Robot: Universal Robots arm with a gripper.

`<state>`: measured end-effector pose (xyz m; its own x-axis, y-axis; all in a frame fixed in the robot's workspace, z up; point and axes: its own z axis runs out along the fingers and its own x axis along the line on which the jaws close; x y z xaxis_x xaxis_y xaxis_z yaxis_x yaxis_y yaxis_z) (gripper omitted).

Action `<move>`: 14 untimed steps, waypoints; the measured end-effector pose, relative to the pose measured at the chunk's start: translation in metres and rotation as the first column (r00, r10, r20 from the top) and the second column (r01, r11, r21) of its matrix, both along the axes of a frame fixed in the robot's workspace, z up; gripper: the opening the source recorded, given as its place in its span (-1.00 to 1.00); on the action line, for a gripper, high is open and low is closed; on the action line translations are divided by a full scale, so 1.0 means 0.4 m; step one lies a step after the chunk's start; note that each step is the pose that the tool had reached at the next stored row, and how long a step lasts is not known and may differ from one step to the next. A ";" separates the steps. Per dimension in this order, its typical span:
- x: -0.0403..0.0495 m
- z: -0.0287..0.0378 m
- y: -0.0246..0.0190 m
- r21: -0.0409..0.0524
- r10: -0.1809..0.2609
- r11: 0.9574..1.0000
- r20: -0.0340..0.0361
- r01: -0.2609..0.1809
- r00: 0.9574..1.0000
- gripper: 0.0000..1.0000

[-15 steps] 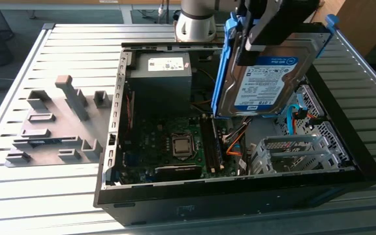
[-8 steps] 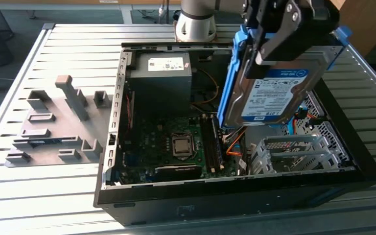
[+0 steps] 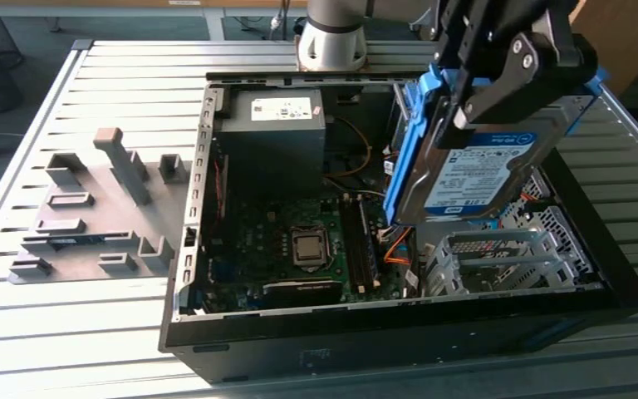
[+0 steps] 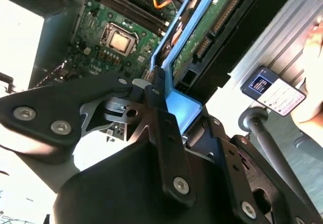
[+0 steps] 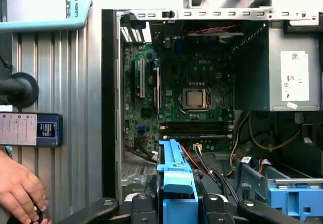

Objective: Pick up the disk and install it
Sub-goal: 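Insert the disk into the insertion slot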

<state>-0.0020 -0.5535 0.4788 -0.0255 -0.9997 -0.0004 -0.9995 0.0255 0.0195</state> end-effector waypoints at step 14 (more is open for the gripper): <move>0.006 -0.003 -0.010 0.000 0.000 1.000 0.000 0.000 1.000 -0.27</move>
